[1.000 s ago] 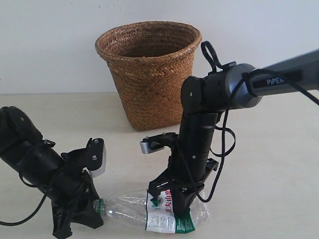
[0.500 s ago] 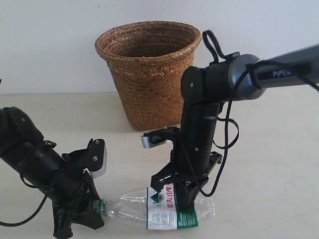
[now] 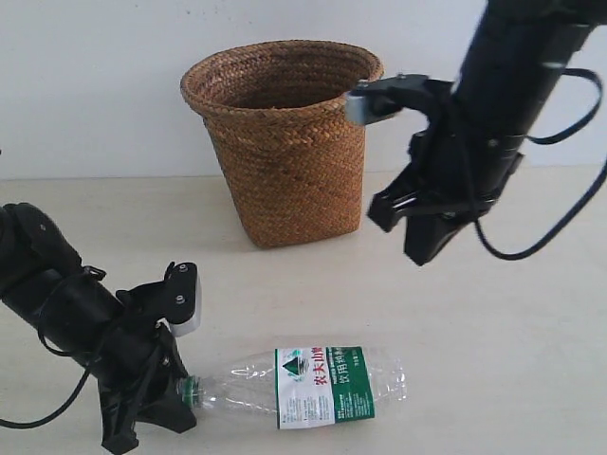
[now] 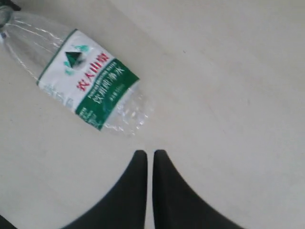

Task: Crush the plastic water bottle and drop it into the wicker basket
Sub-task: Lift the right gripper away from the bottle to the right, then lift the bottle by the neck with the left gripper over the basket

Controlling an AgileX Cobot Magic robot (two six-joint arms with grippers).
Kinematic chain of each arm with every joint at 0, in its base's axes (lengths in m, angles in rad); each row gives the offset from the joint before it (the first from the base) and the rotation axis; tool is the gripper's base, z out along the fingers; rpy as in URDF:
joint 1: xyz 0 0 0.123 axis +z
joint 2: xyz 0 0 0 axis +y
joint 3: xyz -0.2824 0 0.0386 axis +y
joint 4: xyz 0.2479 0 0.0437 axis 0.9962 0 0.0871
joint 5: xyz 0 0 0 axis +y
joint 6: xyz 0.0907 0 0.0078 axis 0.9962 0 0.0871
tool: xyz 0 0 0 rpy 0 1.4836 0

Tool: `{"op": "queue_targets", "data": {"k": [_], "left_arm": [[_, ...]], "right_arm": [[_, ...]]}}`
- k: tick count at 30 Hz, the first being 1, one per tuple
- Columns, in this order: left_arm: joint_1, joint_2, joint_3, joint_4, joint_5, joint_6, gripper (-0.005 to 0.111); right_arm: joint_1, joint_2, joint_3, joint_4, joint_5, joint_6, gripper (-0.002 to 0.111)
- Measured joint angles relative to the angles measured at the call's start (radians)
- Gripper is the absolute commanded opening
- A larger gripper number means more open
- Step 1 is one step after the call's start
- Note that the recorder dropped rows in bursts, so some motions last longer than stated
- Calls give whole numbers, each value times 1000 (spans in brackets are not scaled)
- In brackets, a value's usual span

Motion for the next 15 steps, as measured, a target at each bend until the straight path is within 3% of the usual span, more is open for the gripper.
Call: {"op": "queue_targets", "data": {"k": [10, 15], "left_arm": [[0, -28, -79, -80, 143, 0, 4], [0, -62, -83, -80, 145, 0, 4]], "right_arm": [[-271, -49, 280, -66, -49, -28, 0], [-313, -49, 329, -56, -179, -22, 0]]}}
